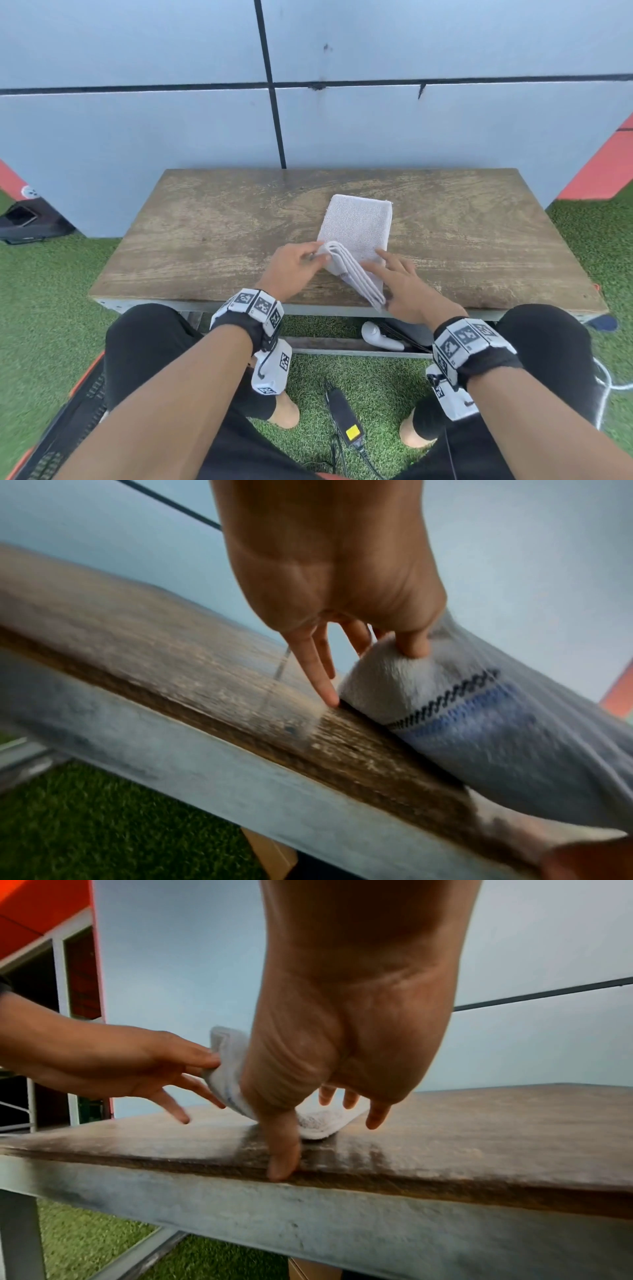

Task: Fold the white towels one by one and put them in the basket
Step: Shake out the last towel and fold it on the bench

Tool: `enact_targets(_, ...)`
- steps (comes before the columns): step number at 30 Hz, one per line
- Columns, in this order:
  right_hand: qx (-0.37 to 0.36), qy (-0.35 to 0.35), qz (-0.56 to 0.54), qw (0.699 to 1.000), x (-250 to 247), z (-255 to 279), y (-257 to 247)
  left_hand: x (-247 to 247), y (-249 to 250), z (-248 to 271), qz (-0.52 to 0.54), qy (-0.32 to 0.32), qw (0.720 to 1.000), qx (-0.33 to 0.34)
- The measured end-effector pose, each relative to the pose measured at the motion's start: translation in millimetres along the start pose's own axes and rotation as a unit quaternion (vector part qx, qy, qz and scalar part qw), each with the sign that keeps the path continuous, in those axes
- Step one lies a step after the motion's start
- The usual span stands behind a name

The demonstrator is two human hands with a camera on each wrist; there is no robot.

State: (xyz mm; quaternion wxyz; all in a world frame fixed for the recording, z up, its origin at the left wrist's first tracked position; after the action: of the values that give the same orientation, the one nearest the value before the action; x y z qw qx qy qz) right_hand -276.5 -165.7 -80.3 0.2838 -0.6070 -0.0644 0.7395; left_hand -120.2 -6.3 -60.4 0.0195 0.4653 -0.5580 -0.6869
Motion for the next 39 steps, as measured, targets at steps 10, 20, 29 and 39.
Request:
enact_targets(10,-0.001,0.116,-0.216,0.969,-24,-4,-30,-27,-3,3,0.015,0.186,0.982,-0.020)
enact_targets(20,0.052,0.081,-0.294,0.951,0,-32,-35,-19,-47,21,0.080,0.084,0.983,-0.142)
enact_targets(29,0.168,0.110,-0.262,0.944,0,-69,-28,-14,-52,-25,-0.094,0.100,0.972,-0.193)
enact_targets(39,0.234,0.127,-0.311,0.912,13,-84,-12,-12,-68,-44,-0.175,0.106,0.953,-0.223)
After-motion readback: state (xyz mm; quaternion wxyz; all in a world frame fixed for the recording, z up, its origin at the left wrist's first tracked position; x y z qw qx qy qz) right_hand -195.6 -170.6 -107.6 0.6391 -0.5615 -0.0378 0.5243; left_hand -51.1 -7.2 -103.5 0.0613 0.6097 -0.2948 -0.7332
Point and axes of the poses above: each hand's wrist, its own z-axis away from the middle knuckle, its own x-axis out of the palm, y = z × x, the point moved 5 cm from there along -z, towards the middle knuckle, and after that the axes turned 3 degrees about y, right-handed, at the moved point
